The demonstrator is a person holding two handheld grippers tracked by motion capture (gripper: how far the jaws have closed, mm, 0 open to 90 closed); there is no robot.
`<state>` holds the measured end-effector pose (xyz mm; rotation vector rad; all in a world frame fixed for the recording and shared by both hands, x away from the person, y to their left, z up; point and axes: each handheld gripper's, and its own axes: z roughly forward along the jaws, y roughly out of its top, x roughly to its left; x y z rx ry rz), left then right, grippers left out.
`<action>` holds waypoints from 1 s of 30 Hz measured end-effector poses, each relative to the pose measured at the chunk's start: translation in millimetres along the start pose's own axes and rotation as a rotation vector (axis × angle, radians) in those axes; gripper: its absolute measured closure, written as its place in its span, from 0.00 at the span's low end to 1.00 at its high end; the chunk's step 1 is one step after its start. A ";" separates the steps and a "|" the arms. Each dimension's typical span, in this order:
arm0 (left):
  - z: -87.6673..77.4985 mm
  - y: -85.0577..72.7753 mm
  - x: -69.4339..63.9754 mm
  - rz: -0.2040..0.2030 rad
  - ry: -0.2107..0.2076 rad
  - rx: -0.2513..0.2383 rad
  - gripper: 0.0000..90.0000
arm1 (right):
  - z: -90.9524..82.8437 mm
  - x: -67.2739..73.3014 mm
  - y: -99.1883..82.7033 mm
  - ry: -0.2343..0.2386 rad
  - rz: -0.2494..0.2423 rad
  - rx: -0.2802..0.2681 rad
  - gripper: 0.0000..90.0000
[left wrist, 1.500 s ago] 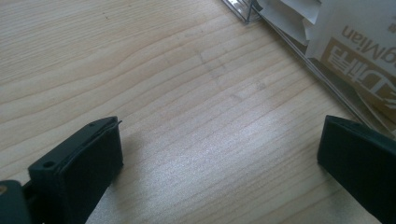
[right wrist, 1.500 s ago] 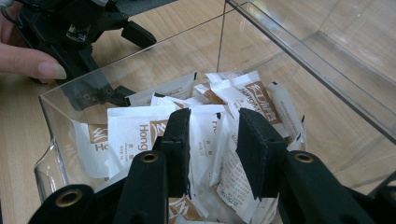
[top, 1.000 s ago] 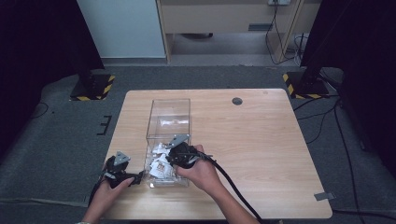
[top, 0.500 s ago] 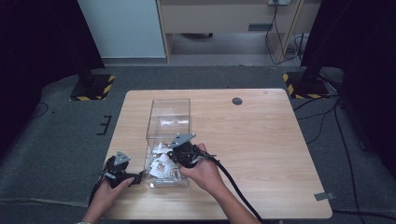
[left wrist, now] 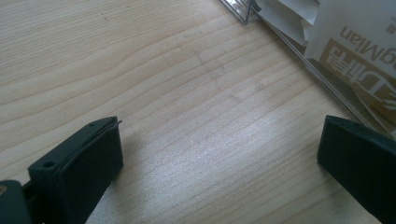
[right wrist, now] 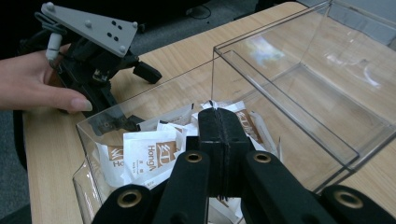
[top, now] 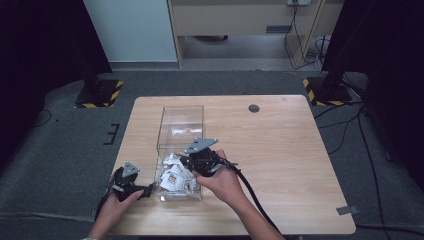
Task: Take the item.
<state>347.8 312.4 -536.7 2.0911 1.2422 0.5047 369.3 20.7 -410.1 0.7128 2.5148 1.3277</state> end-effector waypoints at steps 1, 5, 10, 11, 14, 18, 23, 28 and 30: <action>0.0 0.0 0.0 0.000 0.000 0.000 0.00 | -1.5 -0.6 0.4 -0.002 0.001 -0.003 1.00; 0.0 0.0 0.0 0.000 0.000 0.000 0.00 | -8.6 -3.5 3.1 -0.009 0.005 -0.019 1.00; 0.0 0.0 0.0 0.000 0.000 0.000 0.00 | -18.8 -8.3 6.1 -0.017 0.012 -0.045 1.00; 0.0 0.0 0.0 0.000 0.000 0.000 0.00 | -20.7 -9.3 6.4 -0.018 0.013 -0.047 1.00; 0.0 0.0 0.0 0.000 0.000 0.000 0.00 | -26.9 -12.6 7.0 -0.028 0.013 -0.053 1.00; 0.0 0.0 0.0 0.000 0.000 0.000 0.00 | -30.8 -15.0 6.9 -0.033 0.016 -0.054 1.00; 0.0 0.0 0.0 0.000 0.000 0.000 0.00 | -35.5 -19.1 6.5 -0.048 0.013 -0.057 1.00; 0.0 0.0 0.0 0.000 0.000 0.000 0.00 | -40.1 -24.5 4.6 -0.069 0.009 -0.053 1.00; 0.0 0.0 0.0 0.000 0.000 0.000 0.00 | -41.8 -26.3 4.1 -0.074 0.010 -0.054 1.00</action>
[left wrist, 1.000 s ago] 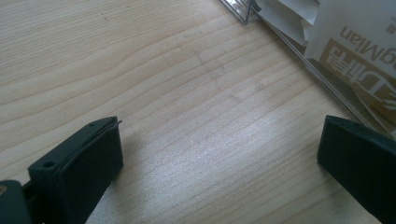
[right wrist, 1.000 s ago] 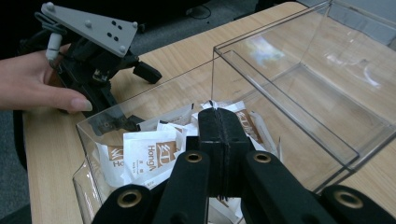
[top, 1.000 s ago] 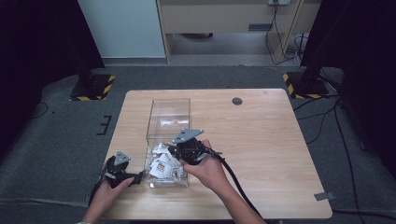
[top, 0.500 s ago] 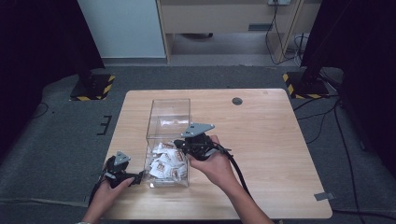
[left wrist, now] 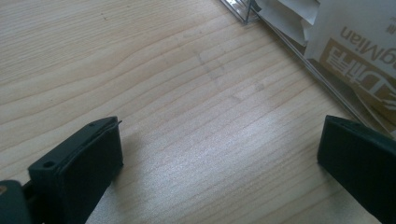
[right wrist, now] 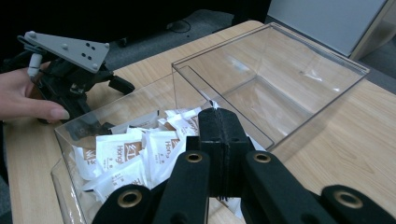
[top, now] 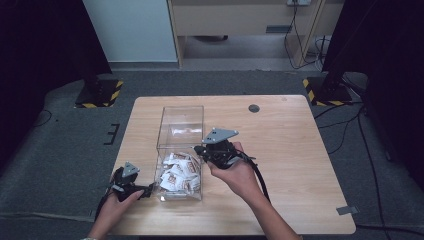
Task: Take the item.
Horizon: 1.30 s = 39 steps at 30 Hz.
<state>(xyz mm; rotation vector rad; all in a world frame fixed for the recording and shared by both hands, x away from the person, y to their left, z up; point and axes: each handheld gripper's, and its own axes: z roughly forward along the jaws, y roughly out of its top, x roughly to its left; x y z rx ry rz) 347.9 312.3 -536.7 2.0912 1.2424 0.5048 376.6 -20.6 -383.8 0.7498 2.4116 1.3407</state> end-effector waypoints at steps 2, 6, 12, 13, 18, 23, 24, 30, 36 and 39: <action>0.0 0.0 0.0 0.000 0.000 0.000 0.00 | -2.0 -1.9 -0.5 -0.007 -0.002 0.004 1.00; 0.0 0.0 0.0 0.000 0.000 0.000 0.00 | -6.1 -6.1 -2.3 -0.022 -0.002 0.007 1.00; 0.0 0.0 0.0 0.000 0.000 0.000 0.00 | -12.9 -13.9 -4.7 -0.037 0.000 0.005 1.00; 0.0 0.0 0.0 0.000 0.000 0.000 0.00 | -14.1 -15.3 -5.3 -0.040 0.001 0.007 1.00; 0.0 0.0 0.0 0.000 0.000 0.000 0.00 | -18.7 -21.6 -9.0 -0.055 0.010 0.006 1.00; 0.0 0.0 0.0 0.000 0.000 0.000 0.00 | -21.8 -28.8 -14.5 -0.068 0.025 0.010 1.00; 0.0 0.0 0.0 0.000 0.000 0.000 0.00 | -22.5 -30.0 -15.5 -0.070 0.032 0.010 1.00; 0.0 0.0 0.0 0.000 0.000 0.000 0.00 | -27.1 -38.3 -20.3 -0.088 0.036 0.008 1.00; 0.0 0.0 0.0 0.000 0.000 0.000 0.00 | -32.2 -52.0 -29.2 -0.117 0.059 0.008 1.00; 0.0 0.0 0.0 0.000 0.000 0.000 0.00 | -34.4 -60.2 -36.2 -0.128 0.078 0.016 1.00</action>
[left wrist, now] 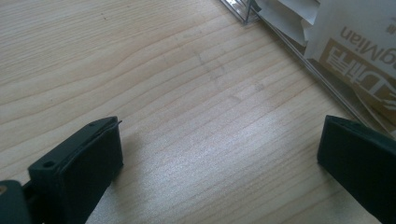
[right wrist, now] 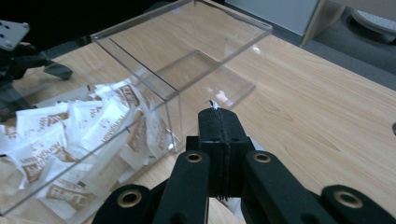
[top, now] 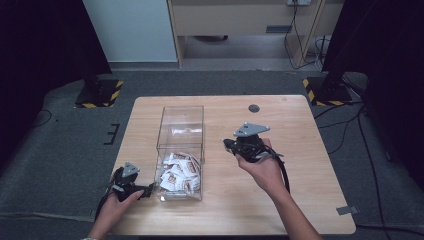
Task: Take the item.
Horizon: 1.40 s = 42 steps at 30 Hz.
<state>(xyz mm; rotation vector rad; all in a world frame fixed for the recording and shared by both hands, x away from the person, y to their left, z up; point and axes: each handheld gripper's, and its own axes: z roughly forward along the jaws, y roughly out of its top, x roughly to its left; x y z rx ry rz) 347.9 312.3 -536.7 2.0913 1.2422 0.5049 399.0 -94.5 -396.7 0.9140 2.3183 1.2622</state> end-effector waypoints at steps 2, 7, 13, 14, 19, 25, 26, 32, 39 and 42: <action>0.0 0.0 0.0 0.000 0.000 0.000 0.00 | -1.2 -4.2 -3.0 -0.007 0.009 0.005 1.00; 0.0 0.0 0.0 0.000 0.000 0.000 0.00 | -3.9 -11.6 -6.0 -0.026 0.010 0.008 1.00; 0.0 0.0 0.0 0.000 0.000 0.000 0.00 | -7.3 -21.5 -8.7 -0.051 0.020 0.009 1.00; 0.0 0.0 0.0 0.000 0.000 0.000 0.00 | -7.6 -23.1 -9.1 -0.053 0.020 0.007 1.00; 0.0 0.0 0.0 0.000 0.000 0.000 0.00 | -10.5 -33.3 -12.8 -0.080 0.030 0.008 1.00; 0.0 0.0 0.0 0.000 0.000 0.000 0.00 | -15.6 -47.3 -14.4 -0.111 0.046 0.018 1.00; 0.0 0.0 0.0 0.000 0.000 0.000 0.00 | -16.1 -48.9 -14.4 -0.115 0.047 0.019 1.00; 0.0 0.0 -0.1 0.000 0.001 0.000 0.00 | -19.9 -65.1 -16.0 -0.145 0.069 0.022 1.00; 0.0 0.0 -0.1 0.000 0.001 0.000 0.00 | -18.7 -82.9 -20.0 -0.179 0.109 0.022 1.00; 0.0 0.0 -0.1 0.000 0.001 0.000 0.00 | -17.1 -88.0 -21.6 -0.189 0.113 0.027 1.00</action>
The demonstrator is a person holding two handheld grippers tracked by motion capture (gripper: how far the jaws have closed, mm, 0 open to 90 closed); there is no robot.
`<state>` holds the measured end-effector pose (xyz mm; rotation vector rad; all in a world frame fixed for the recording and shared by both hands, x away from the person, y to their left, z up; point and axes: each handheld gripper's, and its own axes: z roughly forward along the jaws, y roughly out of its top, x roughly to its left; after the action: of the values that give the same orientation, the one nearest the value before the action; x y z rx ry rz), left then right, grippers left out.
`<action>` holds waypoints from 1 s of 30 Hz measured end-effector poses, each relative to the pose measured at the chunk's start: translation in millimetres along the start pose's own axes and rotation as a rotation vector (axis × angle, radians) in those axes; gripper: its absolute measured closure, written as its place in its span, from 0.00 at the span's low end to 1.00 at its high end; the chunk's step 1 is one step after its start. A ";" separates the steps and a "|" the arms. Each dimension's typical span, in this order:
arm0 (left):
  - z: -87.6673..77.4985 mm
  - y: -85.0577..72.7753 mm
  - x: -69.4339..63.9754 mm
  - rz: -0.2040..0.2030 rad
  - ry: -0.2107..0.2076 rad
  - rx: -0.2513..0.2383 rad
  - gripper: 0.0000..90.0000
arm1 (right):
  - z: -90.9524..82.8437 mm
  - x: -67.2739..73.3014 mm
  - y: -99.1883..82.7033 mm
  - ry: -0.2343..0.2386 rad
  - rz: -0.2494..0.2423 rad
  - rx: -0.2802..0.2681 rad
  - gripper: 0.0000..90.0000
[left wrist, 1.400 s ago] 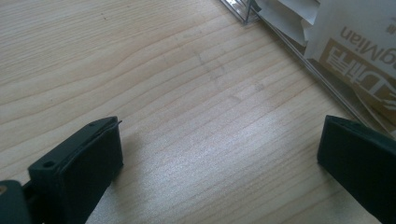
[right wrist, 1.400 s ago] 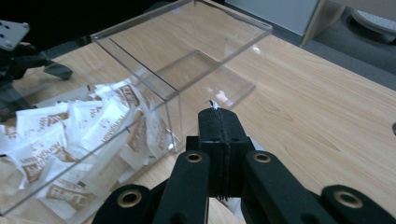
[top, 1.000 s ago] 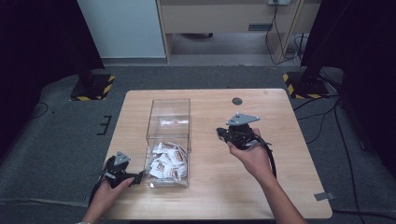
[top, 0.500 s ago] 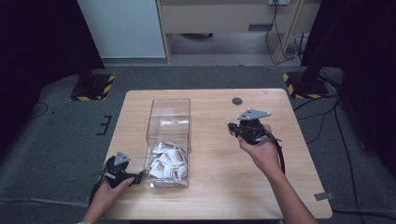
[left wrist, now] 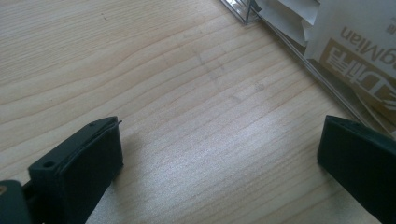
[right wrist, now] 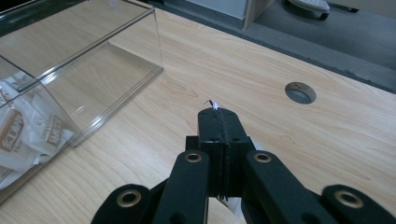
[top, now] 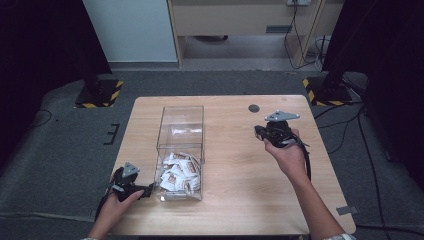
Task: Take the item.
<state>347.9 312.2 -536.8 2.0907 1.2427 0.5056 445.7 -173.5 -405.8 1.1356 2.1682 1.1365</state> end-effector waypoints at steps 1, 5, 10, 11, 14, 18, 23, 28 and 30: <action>0.0 0.0 0.0 0.000 0.000 0.000 0.00 | 1.0 -1.1 -0.2 -0.003 0.005 0.001 1.00; 0.0 0.0 0.0 0.000 0.000 0.000 0.00 | 5.7 -7.6 -1.8 -0.022 0.012 0.008 1.00; 0.0 0.0 0.0 0.000 0.000 0.000 0.00 | 9.2 -13.9 -3.8 -0.034 0.021 0.024 1.00; 0.0 0.0 0.0 0.000 0.000 0.000 0.00 | 9.9 -14.3 -4.0 -0.037 0.024 0.026 1.00; 0.0 0.0 0.0 0.000 0.000 0.000 0.00 | 13.1 -15.7 -4.6 -0.041 0.022 0.028 1.00; 0.2 0.3 0.0 0.002 -0.001 0.000 0.00 | 20.6 -16.8 -6.2 -0.052 0.035 0.035 1.00; 0.3 0.3 -0.1 0.002 -0.001 0.000 0.00 | 32.5 -14.0 -7.5 -0.049 0.043 0.042 1.00; 0.3 0.3 -0.1 0.002 -0.001 0.000 0.00 | 44.3 -11.0 -10.4 -0.047 0.039 0.055 1.00; 0.3 0.3 -0.1 0.002 -0.001 0.000 0.00 | 48.4 -11.1 -11.1 -0.046 0.044 0.057 1.00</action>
<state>348.1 312.0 -536.8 2.0919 1.2404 0.5052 479.9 -163.8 -442.3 1.2276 2.1623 1.0627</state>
